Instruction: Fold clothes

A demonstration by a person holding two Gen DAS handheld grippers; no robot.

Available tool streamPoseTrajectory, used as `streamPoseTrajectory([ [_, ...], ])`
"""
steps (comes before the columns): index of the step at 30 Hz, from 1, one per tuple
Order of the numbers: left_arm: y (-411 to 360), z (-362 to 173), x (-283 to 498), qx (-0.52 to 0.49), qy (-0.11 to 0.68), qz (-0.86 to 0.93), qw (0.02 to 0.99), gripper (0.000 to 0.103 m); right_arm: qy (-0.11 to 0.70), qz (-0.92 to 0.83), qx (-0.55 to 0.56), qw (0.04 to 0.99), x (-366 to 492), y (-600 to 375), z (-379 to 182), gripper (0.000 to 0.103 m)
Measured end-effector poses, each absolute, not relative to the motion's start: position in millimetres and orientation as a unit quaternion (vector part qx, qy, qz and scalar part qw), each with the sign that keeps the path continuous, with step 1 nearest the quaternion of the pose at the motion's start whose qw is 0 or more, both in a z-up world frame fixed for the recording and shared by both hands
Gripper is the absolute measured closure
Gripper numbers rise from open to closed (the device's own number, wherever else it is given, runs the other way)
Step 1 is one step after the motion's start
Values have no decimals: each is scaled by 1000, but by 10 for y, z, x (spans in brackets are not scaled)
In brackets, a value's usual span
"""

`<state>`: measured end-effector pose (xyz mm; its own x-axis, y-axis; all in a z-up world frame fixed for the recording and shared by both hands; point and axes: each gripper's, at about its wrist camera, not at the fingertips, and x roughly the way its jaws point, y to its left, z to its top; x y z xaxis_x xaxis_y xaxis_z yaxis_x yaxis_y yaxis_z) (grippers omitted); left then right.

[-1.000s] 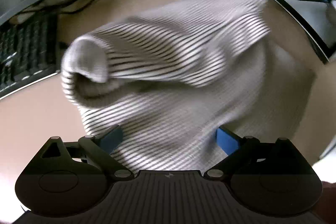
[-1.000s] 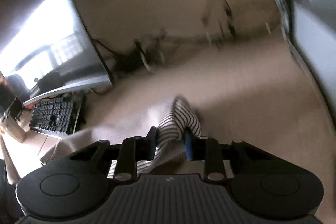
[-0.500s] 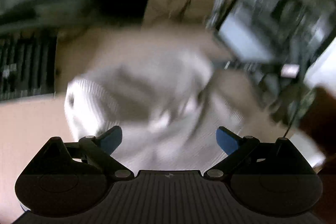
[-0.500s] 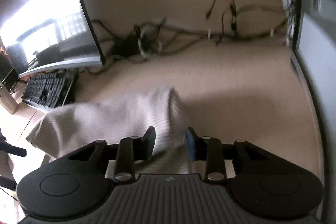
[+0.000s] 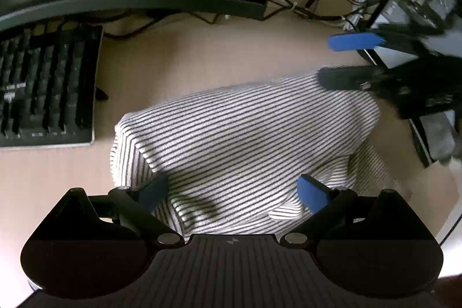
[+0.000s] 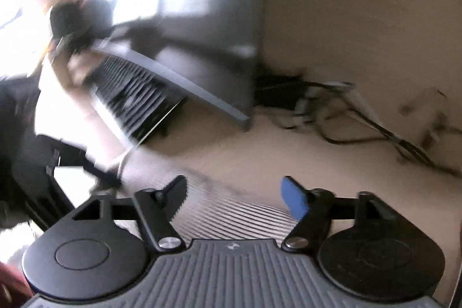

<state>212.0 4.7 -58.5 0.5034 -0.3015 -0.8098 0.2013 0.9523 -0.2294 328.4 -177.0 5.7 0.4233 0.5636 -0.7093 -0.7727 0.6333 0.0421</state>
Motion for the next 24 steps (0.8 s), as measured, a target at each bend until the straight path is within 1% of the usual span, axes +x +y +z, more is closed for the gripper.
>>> streamPoseTrajectory([
  [5, 159, -537, 2051, -61, 475, -140, 867, 4, 396, 434, -186, 788, 3508, -1489, -242, 25],
  [7, 197, -553, 2072, -65, 478, -138, 865, 4, 416, 448, -186, 769, 3617, -1417, -374, 15],
  [10, 223, -555, 2088, -70, 480, -139, 863, 4, 446, 473, -170, 740, 3714, -1382, -538, 11],
  [14, 251, -515, 2108, -81, 486, -140, 859, 3, 474, 468, -123, 735, 3742, -1404, -663, 9],
  [15, 288, -476, 2119, -92, 487, -145, 856, 3, 475, 464, -114, 739, 3723, -1418, -662, 10],
  [16, 344, -413, 2129, -109, 485, -152, 854, 3, 471, 460, -109, 745, 3685, -1435, -639, 23],
  [17, 418, -324, 2134, -127, 476, -160, 856, 3, 467, 455, -104, 751, 3644, -1453, -612, 32],
  [18, 492, -236, 2141, -141, 465, -162, 859, 3, 458, 455, -106, 756, 3585, -1473, -567, 47],
  [19, 553, -181, 2163, -145, 460, -155, 862, 3, 448, 456, -108, 761, 3523, -1492, -520, 57],
  [22, 714, -116, 2273, -150, 469, -119, 862, 3, 397, 453, -147, 785, 3214, -1521, -371, 65],
  [24, 794, -206, 2377, -166, 496, -93, 847, 3, 343, 454, -195, 799, 2934, -1529, -300, 67],
])
